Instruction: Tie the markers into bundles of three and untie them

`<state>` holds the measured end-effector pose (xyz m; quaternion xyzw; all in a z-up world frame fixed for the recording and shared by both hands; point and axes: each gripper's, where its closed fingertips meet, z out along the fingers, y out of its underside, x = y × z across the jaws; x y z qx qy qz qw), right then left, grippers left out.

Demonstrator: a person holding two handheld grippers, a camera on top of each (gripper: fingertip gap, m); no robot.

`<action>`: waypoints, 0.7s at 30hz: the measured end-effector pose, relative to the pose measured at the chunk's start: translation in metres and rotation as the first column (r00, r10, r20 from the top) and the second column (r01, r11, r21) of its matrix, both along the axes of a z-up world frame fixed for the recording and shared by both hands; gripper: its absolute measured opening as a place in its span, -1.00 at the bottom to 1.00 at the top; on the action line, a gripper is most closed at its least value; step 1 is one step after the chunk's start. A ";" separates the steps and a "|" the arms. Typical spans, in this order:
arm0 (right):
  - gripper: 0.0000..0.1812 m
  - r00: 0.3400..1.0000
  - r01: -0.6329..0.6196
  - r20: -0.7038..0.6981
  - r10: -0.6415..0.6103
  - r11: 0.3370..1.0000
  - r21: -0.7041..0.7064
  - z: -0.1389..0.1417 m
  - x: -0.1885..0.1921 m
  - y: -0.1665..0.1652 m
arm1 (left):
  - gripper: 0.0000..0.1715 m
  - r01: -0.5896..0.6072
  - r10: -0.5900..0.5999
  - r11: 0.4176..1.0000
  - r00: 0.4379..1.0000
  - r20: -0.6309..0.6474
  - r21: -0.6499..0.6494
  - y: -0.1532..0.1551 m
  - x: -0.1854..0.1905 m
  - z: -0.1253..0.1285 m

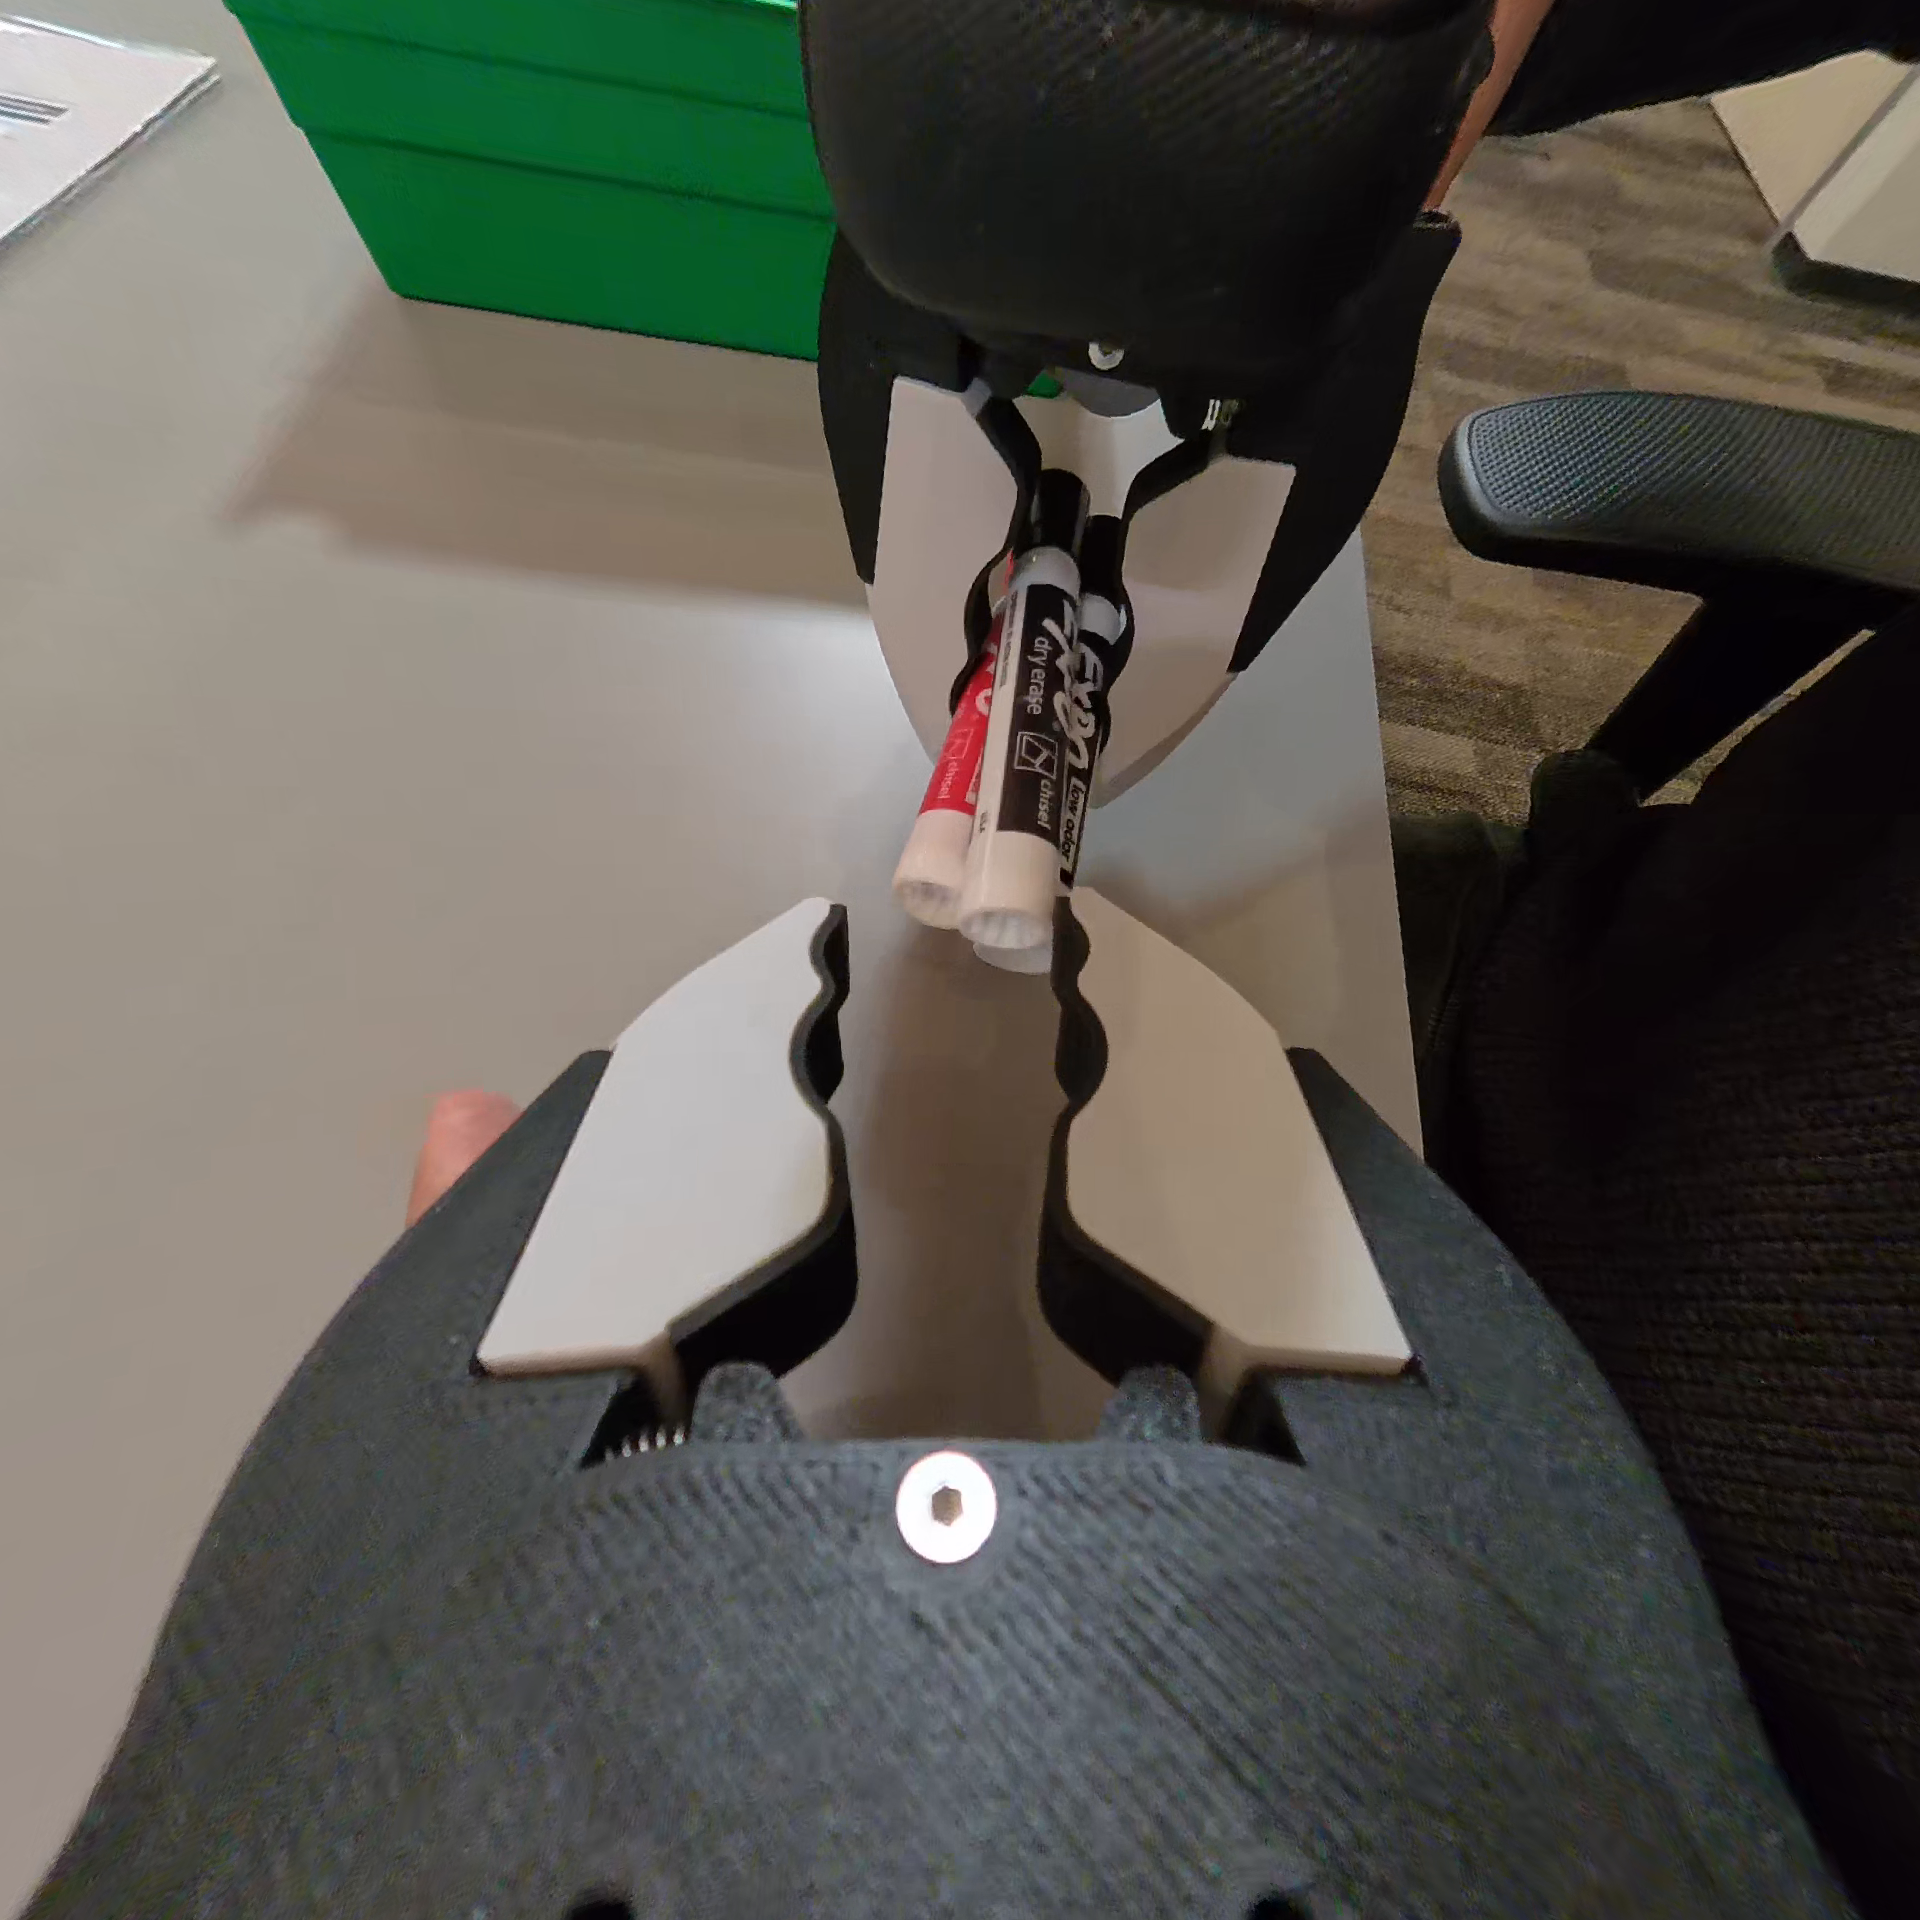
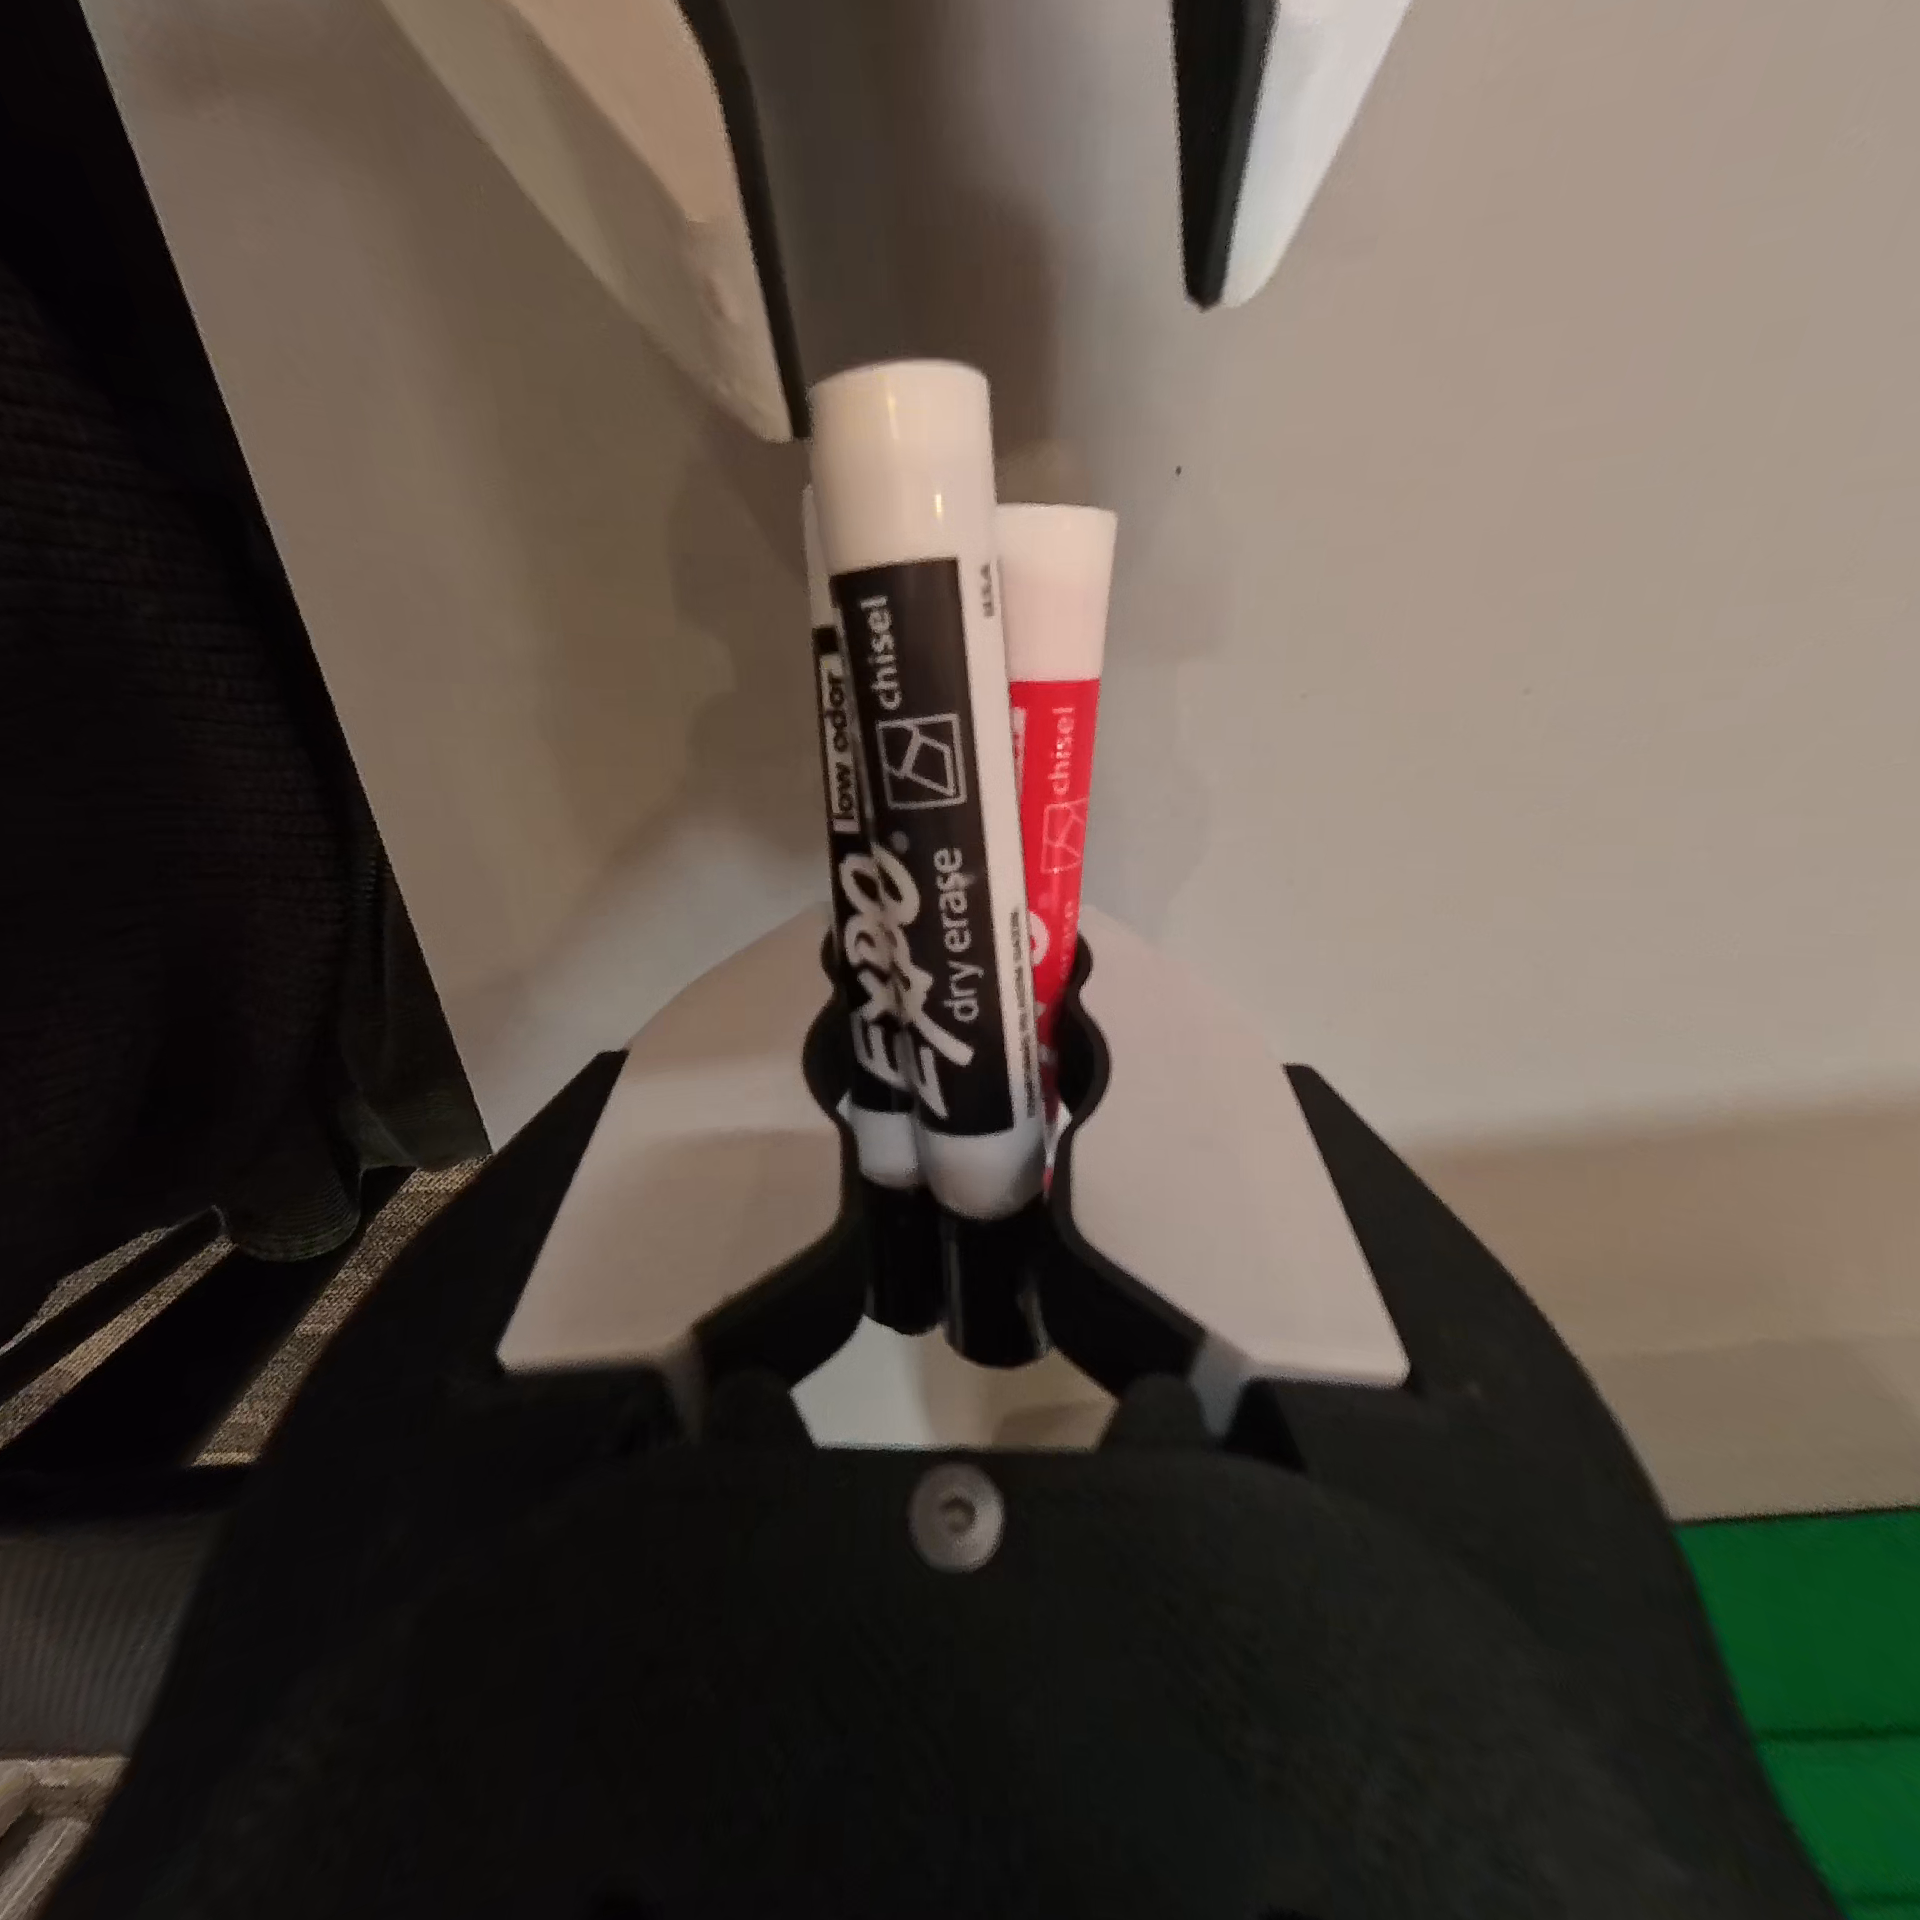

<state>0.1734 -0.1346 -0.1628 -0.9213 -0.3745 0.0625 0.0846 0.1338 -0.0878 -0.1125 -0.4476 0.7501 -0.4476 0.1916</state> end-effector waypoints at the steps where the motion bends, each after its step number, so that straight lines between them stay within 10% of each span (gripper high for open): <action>1: -0.60 1.000 -0.001 0.001 0.001 1.000 0.001 0.000 0.000 0.000 | -0.54 0.002 -0.002 1.000 1.000 -0.001 0.001 -0.001 0.000 -0.001; 21: -0.60 1.000 0.011 -0.016 -0.011 1.000 -0.003 0.001 -0.003 0.000 | -0.32 -0.058 0.058 0.998 0.998 -0.003 0.002 0.020 -0.005 0.006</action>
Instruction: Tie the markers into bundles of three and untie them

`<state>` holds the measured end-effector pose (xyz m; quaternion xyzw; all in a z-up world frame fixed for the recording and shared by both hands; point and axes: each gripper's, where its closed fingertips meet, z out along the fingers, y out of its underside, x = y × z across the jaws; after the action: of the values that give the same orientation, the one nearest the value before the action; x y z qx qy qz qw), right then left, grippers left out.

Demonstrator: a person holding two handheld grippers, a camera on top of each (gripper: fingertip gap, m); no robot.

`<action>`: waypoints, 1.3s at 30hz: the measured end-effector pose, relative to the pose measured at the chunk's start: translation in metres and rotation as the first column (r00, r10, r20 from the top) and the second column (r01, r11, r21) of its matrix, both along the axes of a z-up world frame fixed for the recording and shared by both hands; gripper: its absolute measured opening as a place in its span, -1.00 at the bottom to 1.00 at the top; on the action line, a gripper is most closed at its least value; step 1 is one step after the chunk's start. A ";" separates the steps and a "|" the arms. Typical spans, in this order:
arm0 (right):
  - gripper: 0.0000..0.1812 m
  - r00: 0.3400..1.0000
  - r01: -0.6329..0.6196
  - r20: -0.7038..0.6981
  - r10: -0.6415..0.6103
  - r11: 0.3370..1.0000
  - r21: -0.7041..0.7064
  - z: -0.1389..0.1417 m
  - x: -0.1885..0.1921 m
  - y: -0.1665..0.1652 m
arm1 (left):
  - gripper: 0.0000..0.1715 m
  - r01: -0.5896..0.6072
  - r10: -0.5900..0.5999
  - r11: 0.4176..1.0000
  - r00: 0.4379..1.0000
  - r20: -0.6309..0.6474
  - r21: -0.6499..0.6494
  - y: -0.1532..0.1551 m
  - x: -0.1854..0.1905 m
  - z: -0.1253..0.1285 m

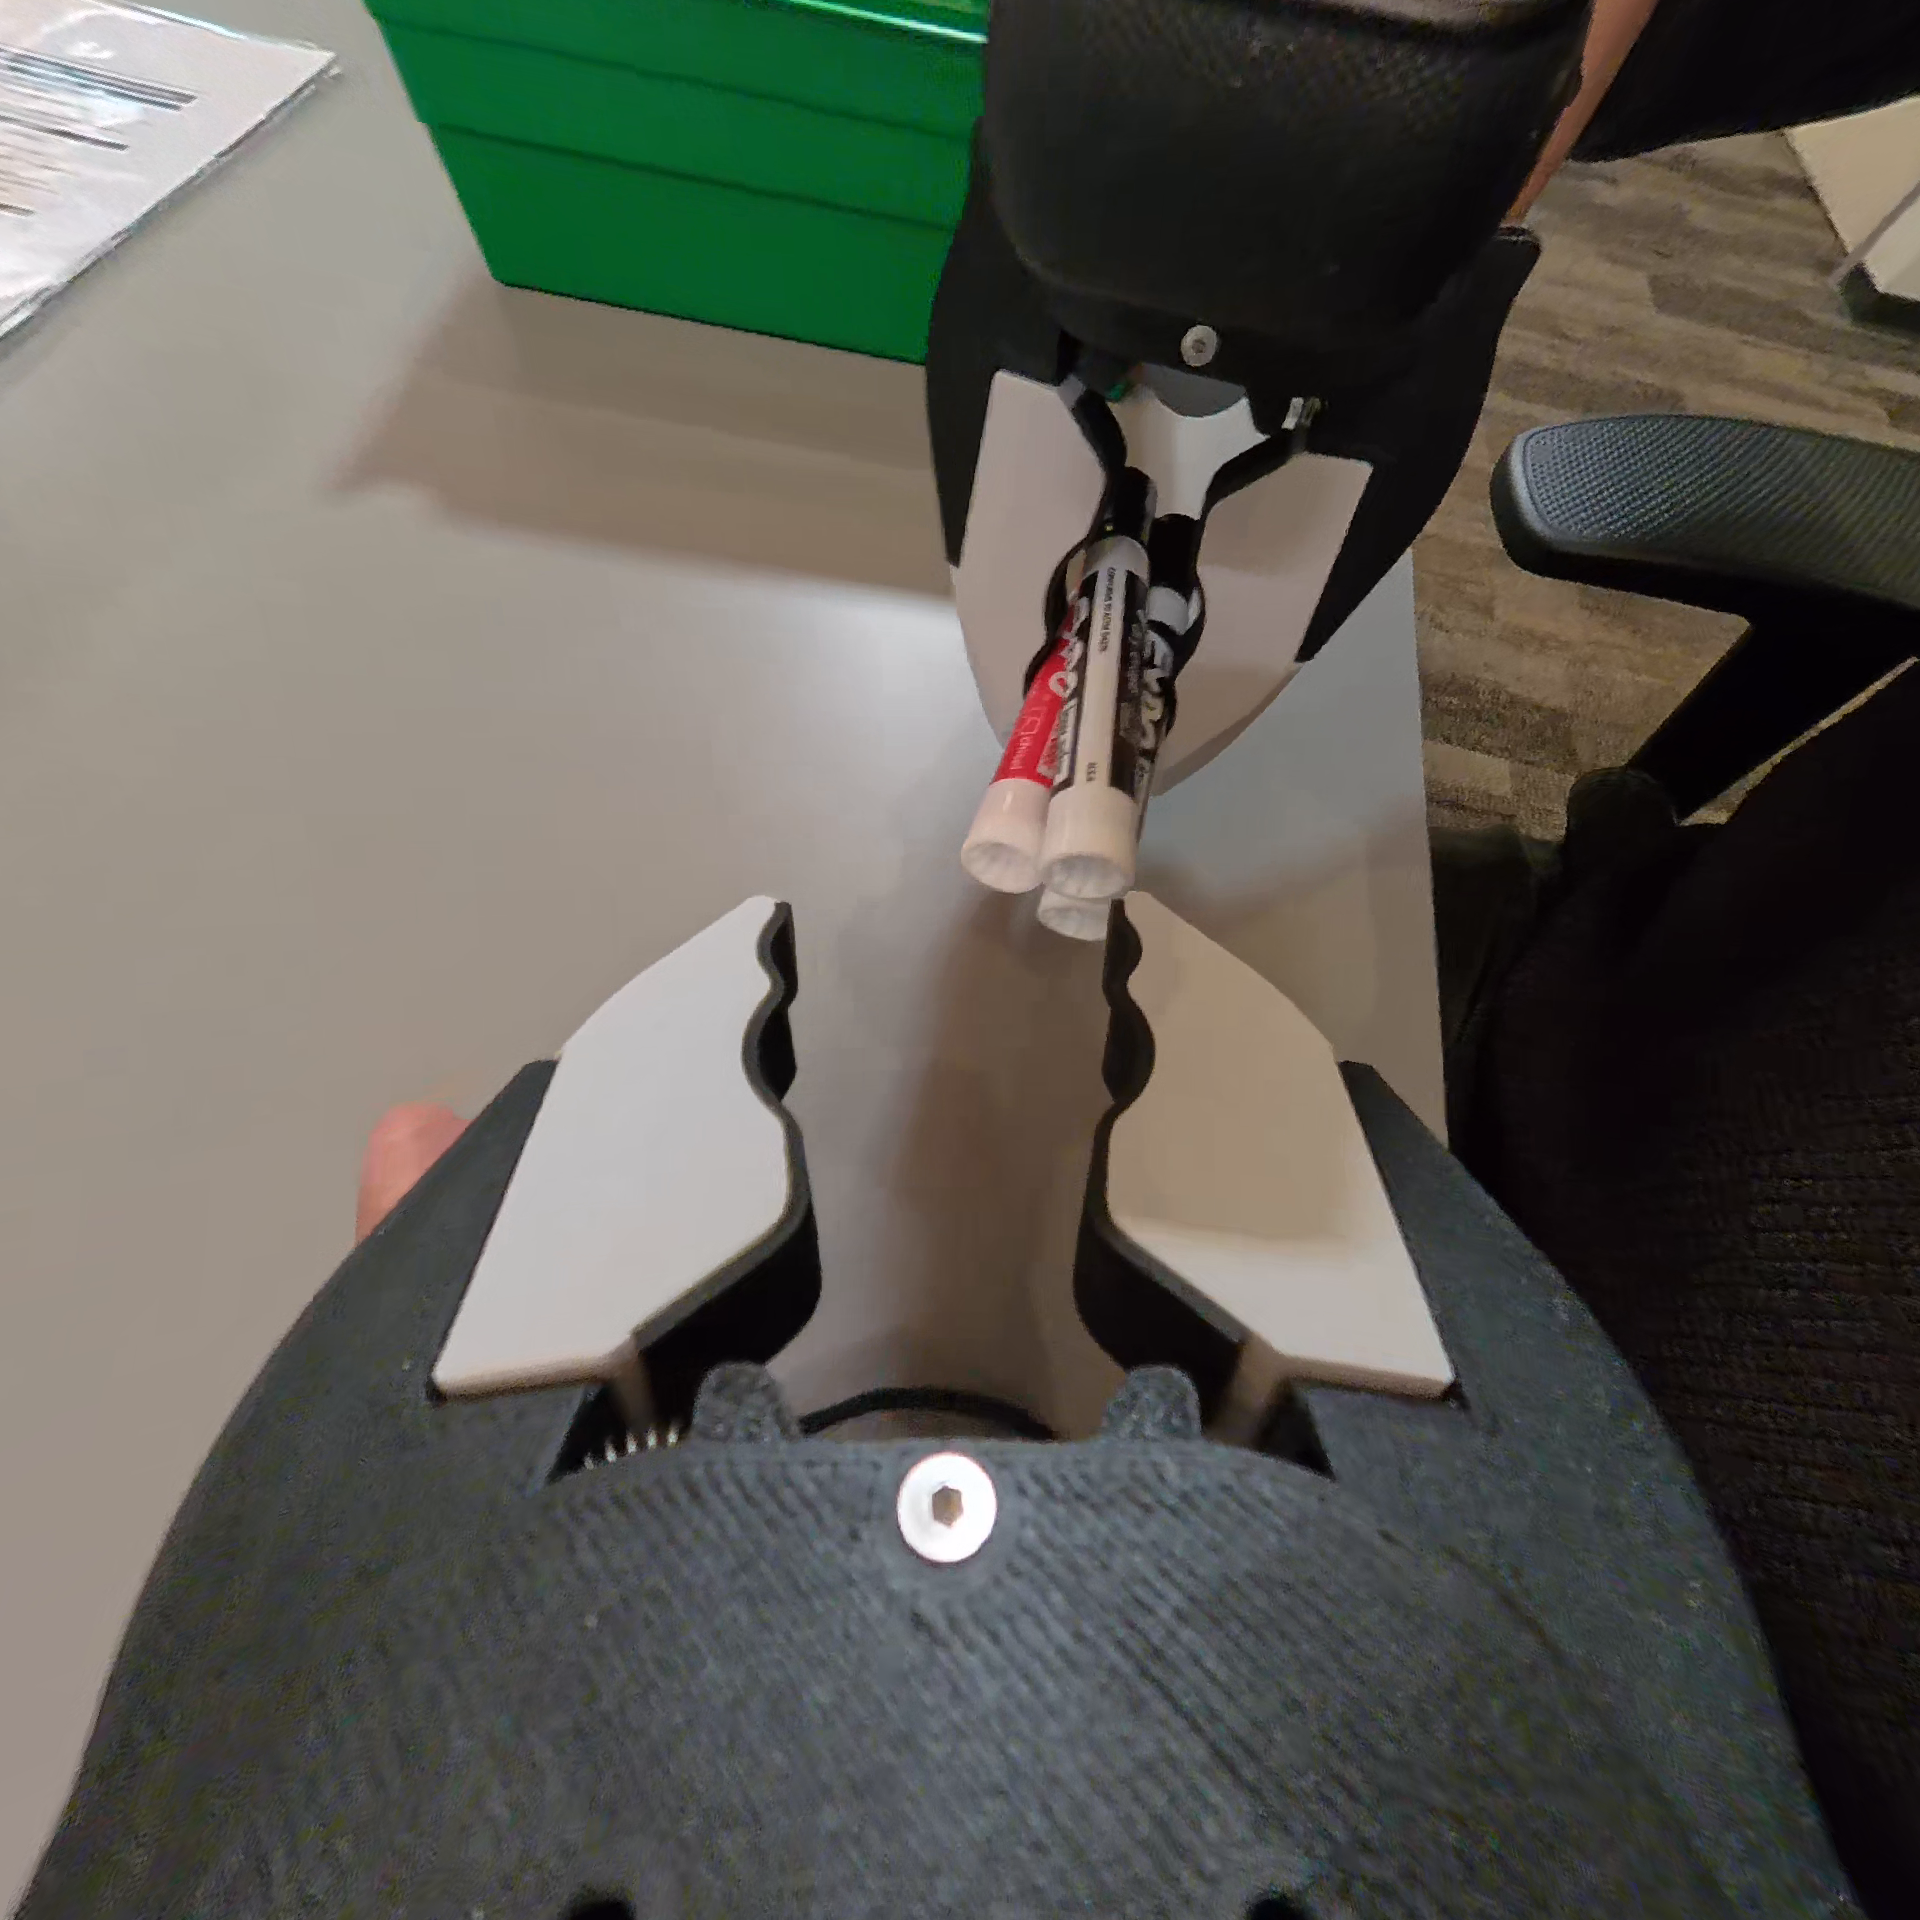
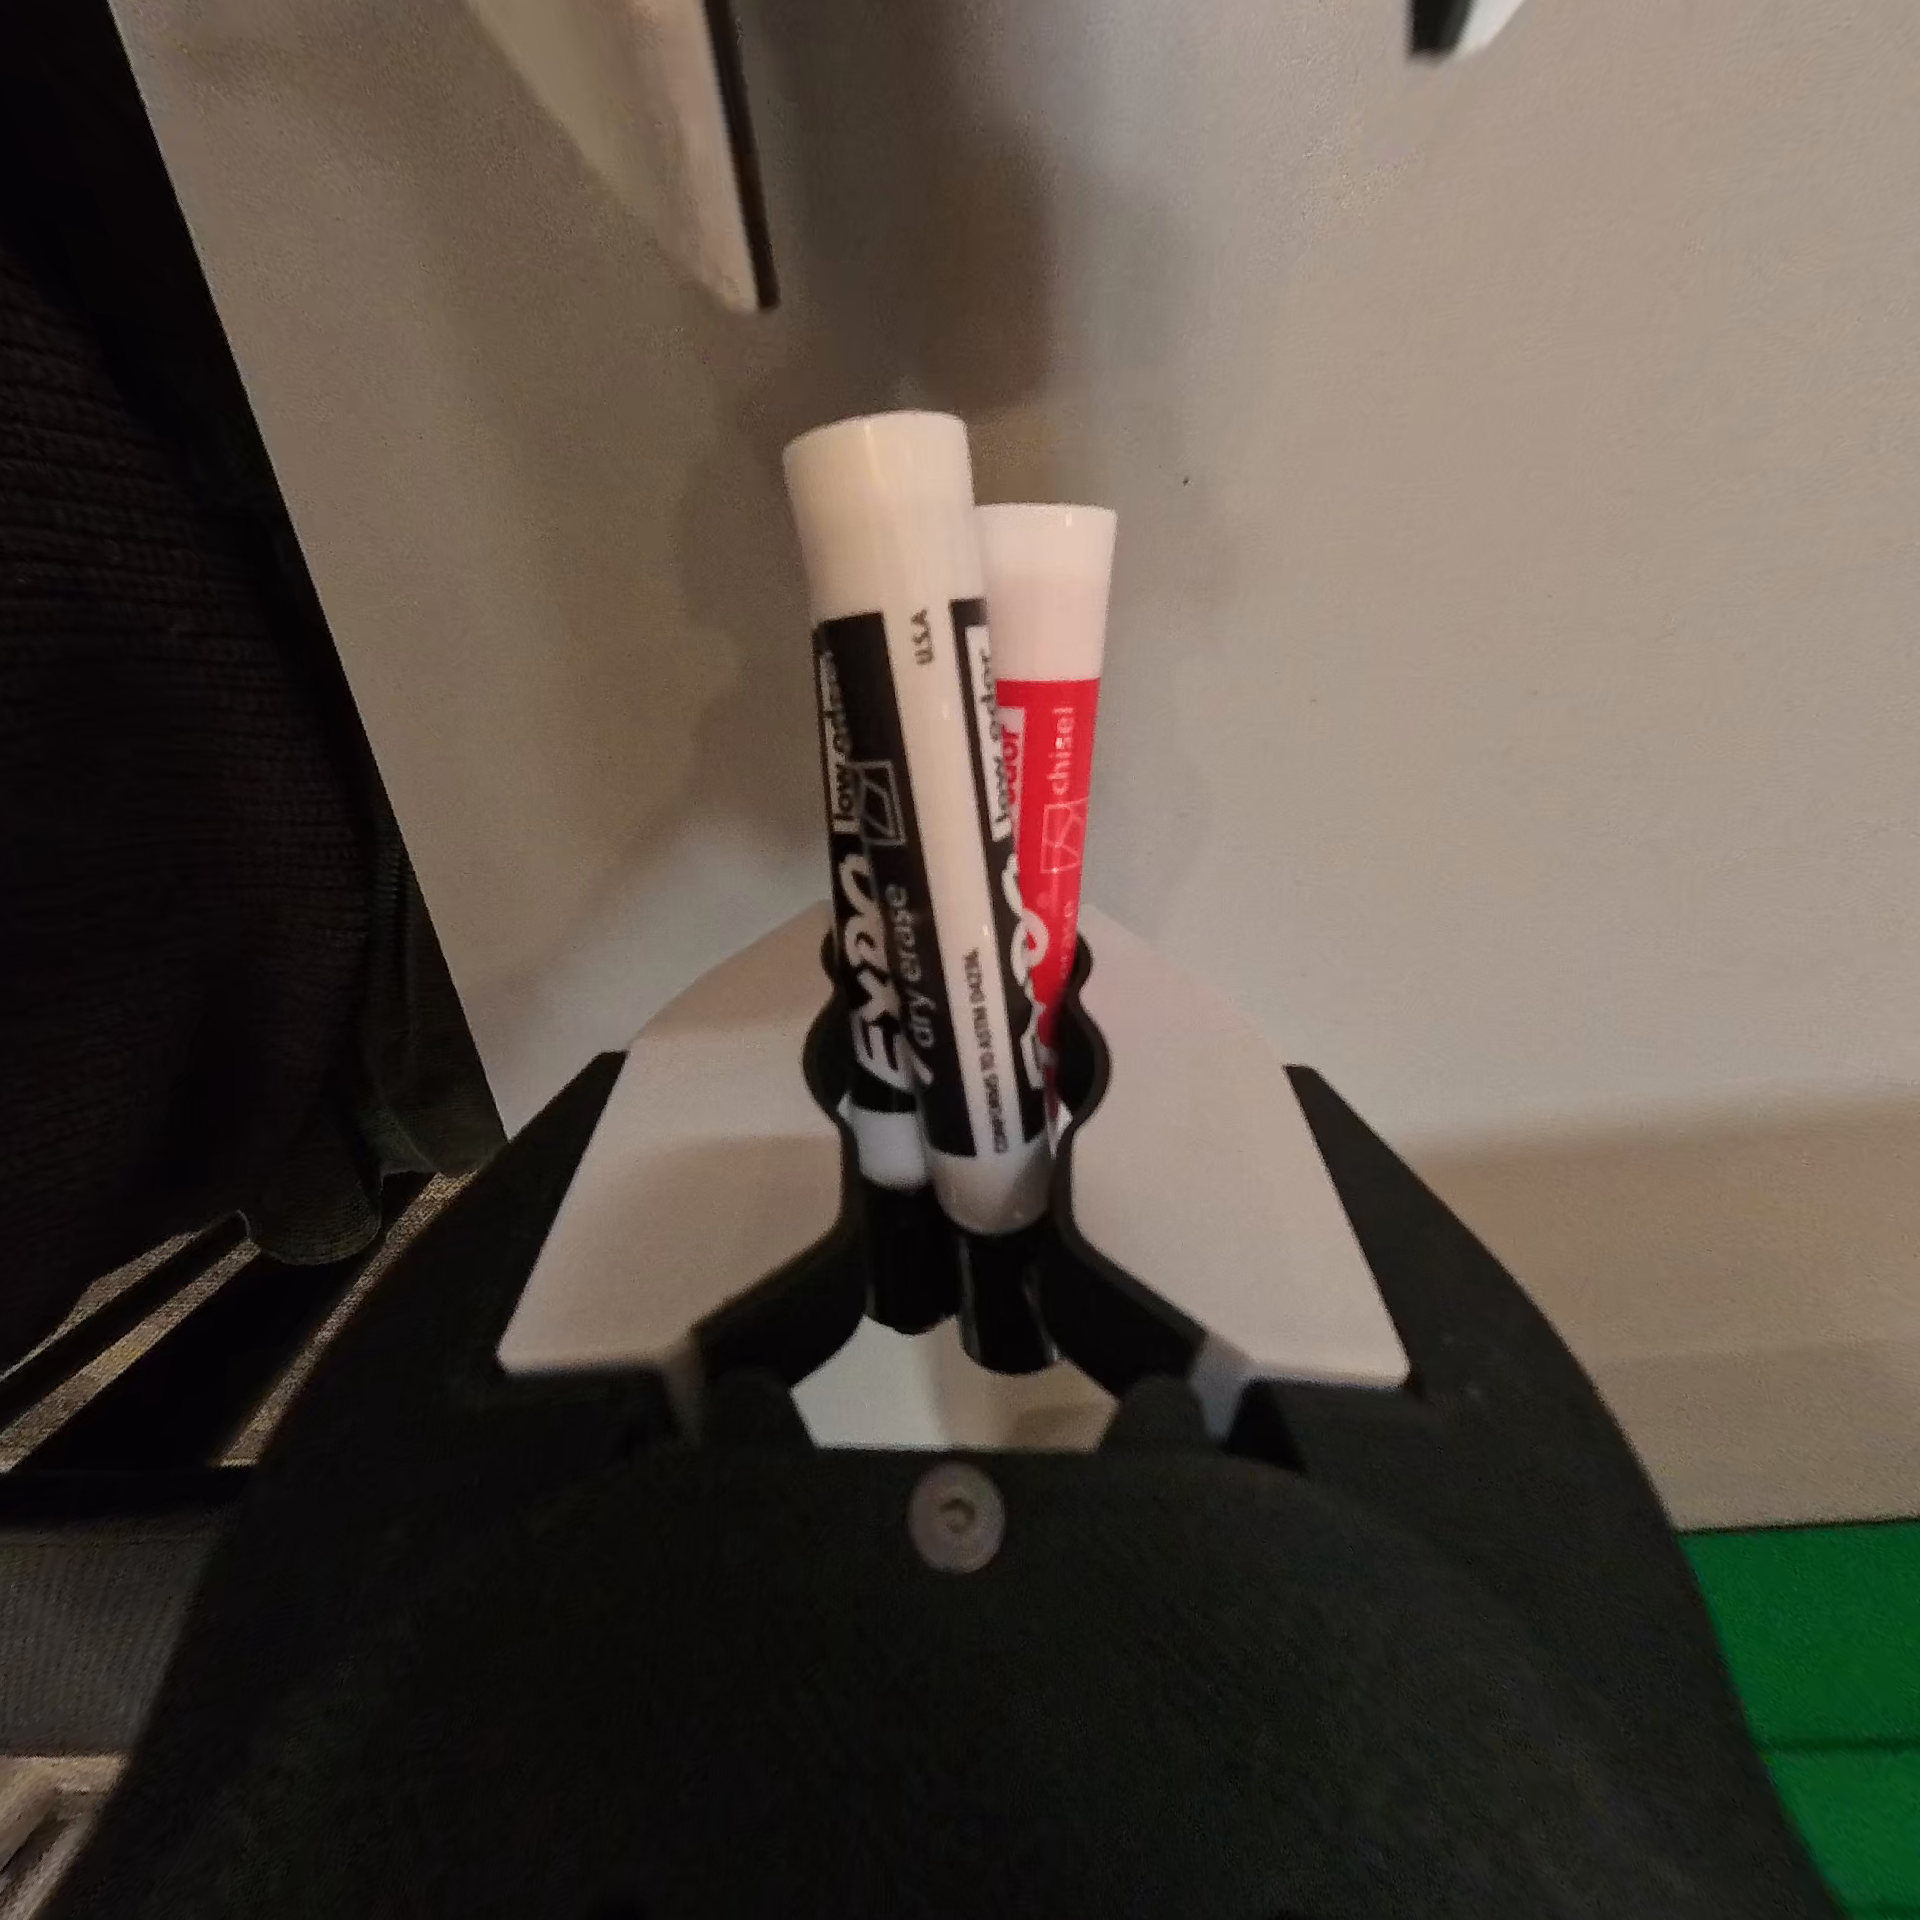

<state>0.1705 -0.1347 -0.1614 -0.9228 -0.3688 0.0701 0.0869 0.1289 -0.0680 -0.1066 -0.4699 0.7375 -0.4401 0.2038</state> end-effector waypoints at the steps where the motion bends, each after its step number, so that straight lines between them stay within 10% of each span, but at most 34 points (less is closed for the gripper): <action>1: -0.60 1.000 0.001 -0.002 -0.001 1.000 0.000 0.000 0.000 0.000 | -0.31 -0.020 0.020 1.000 1.000 0.001 0.012 0.006 -0.001 0.001; 12: -0.60 1.000 -0.003 -0.018 0.003 1.000 0.005 0.001 0.000 0.000 | -0.40 -0.289 0.305 0.932 0.951 -0.042 0.217 0.096 -0.056 -0.027; 24: -0.60 1.000 -0.007 -0.017 0.007 1.000 0.005 0.004 -0.005 0.000 | -0.46 -0.155 0.204 0.955 0.962 -0.181 0.252 0.075 -0.060 -0.080; 31: -0.60 1.000 -0.007 -0.012 0.007 1.000 0.009 0.005 -0.007 0.000 | -0.97 -0.110 0.149 0.972 0.972 -0.179 0.210 0.064 -0.061 -0.074; 39: -0.60 1.000 -0.003 -0.012 0.003 1.000 0.020 0.008 -0.007 -0.002 | -0.91 -0.117 0.147 0.978 0.975 -0.169 0.173 0.064 -0.063 -0.062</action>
<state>0.1635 -0.1366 -0.1538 -0.9209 -0.3703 0.0723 0.0982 0.0657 -0.0038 -0.1684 -0.5380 0.7533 -0.3195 0.2023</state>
